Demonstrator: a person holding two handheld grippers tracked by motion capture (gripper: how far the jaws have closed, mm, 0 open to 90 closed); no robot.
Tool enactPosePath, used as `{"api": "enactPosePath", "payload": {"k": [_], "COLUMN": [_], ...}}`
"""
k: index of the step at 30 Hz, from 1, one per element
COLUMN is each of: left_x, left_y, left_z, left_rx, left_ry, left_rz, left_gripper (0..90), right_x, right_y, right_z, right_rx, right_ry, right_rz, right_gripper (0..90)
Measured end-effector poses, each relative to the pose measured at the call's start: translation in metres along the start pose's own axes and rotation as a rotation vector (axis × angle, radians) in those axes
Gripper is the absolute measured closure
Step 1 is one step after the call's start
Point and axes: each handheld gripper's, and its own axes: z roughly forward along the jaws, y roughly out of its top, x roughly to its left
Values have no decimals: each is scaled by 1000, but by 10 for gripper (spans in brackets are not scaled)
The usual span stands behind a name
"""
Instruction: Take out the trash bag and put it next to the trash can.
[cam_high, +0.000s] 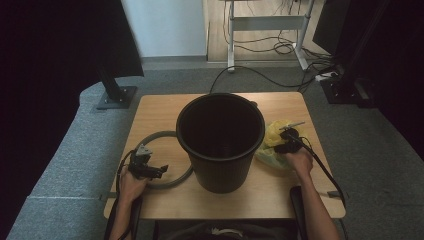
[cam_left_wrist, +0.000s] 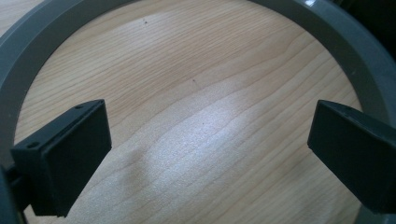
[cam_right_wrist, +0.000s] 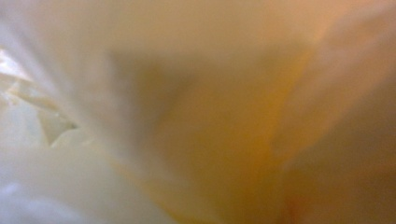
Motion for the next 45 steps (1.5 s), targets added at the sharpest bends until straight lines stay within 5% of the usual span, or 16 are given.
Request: {"api": "enactPosePath", "payload": {"k": [17, 20, 23, 29, 39, 43, 45], "left_x": [-1, -2, -2, -3, -6, -6, -7], "left_y": [0, 0, 0, 0, 0, 0, 0], "left_z": [1, 1, 1, 0, 0, 0, 0], "left_rx": [9, 2, 4, 4, 7, 6, 6], "left_ry": [-8, -6, -8, -6, 0, 1, 3], "left_rz": [16, 18, 21, 33, 54, 59, 63], "left_gripper": [0, 0, 0, 0, 0, 0, 0], "right_x": [-15, -16, -17, -14, -8, -6, -4], "right_y": [48, 49, 51, 56, 54, 49, 45], "right_z": [38, 36, 29, 4, -41, -59, -67], "right_rx": [-5, -4, -35, -103, -102, -99, -94], "right_ry": [-63, -51, -53, -16, -8, -7, 0], "right_rz": [46, 34, 43, 39, -16, -20, -29], "right_gripper": [417, 315, 130, 46, 82, 173, 290]}}
